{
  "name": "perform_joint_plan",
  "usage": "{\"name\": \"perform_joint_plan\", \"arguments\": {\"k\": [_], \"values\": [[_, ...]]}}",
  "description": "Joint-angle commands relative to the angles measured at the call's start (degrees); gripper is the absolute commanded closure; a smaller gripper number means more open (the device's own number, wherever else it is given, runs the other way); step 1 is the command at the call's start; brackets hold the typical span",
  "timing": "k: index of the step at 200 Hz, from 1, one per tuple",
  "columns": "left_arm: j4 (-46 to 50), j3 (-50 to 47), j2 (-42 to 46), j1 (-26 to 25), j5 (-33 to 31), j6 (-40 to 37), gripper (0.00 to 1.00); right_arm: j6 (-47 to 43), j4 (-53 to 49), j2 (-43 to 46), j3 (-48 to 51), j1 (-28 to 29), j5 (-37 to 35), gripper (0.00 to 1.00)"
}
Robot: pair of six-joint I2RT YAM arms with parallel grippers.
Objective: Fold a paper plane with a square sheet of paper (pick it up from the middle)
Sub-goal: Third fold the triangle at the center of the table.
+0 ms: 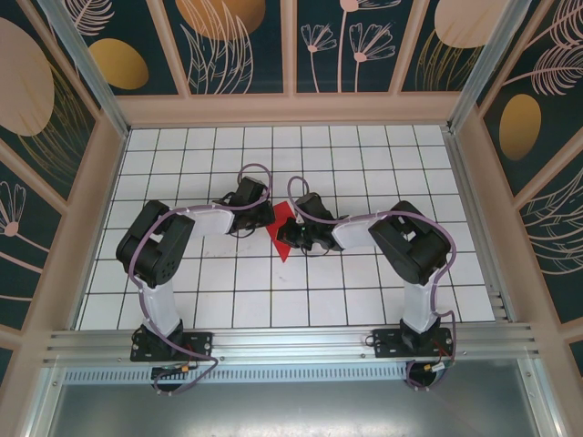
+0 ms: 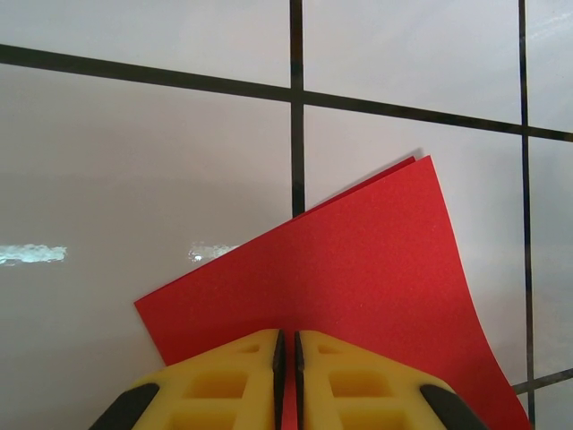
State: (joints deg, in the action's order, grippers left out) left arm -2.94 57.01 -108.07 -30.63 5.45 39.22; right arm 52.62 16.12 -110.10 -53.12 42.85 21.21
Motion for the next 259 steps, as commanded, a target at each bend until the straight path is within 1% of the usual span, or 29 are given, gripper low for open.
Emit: {"name": "perform_joint_plan", "arguments": {"k": [1,98,115,136,160,169,186,204,231,259], "values": [[1.27,0.41,-1.97,0.08,1.28,-0.72,0.84,0.47,1.73,-1.45,-1.0,-0.4,0.29,1.0],[1.27,0.37,-1.55,0.05,1.4,-0.61,0.84,0.48,1.09,-2.31,-1.18,-0.49,0.08,1.0],[1.29,0.26,-1.37,0.09,1.35,-0.54,0.84,0.42,0.78,-2.39,-1.13,-0.49,-0.03,0.98],[1.51,0.5,-0.46,0.05,0.93,-0.37,0.84,0.38,0.33,-2.62,-1.11,-0.49,-0.18,0.92],[2.12,1.33,1.64,0.13,0.34,-0.43,0.82,-0.1,0.14,-2.5,-0.85,-0.41,-0.34,0.79],[2.24,1.56,2.52,0.47,0.56,-0.4,0.81,-0.24,0.06,-2.4,-0.75,-0.33,-0.38,0.75],[2.16,1.7,4.1,1.16,1.57,-0.29,0.8,-0.41,0.05,-2.24,-0.66,-0.25,-0.56,0.7],[2.16,1.44,5.81,2.18,2.3,0.04,0.8,-0.66,-0.04,-2.2,-0.58,-0.18,-0.71,0.67],[2.26,0.39,8.41,3.42,2.54,0.19,0.8,-0.75,-0.22,-2.09,-0.47,-0.19,-0.99,0.67],[2.15,-0.93,9.54,4.41,3.21,0.24,0.79,-1.0,-0.47,-1.78,-0.15,-0.15,-1.5,0.76]]}}
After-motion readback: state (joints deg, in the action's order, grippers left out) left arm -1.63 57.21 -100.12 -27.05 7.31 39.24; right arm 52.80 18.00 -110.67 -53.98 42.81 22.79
